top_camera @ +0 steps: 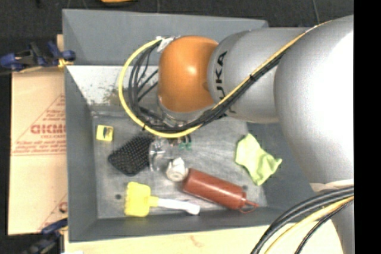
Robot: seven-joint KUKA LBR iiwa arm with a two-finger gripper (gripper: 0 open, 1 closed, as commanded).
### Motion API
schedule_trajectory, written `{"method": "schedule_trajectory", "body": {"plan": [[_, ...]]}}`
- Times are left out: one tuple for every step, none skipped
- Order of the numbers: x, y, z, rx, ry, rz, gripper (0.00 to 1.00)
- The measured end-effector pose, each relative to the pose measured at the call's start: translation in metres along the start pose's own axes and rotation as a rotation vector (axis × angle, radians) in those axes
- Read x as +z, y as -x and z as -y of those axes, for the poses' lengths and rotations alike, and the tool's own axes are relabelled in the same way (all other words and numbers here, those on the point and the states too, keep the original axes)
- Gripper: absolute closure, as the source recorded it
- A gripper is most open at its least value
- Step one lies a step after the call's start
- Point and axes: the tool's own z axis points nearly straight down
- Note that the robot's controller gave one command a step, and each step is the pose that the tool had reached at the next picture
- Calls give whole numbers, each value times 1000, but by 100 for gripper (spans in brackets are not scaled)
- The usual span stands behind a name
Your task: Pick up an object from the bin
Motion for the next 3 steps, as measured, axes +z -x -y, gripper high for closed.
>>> {"method": "schedule_trajectory", "body": {"plan": [[-7,1,0,0,0,3,100],[-12,0,0,1,0,-4,100],[-24,-1,0,2,-1,-6,100]]}}
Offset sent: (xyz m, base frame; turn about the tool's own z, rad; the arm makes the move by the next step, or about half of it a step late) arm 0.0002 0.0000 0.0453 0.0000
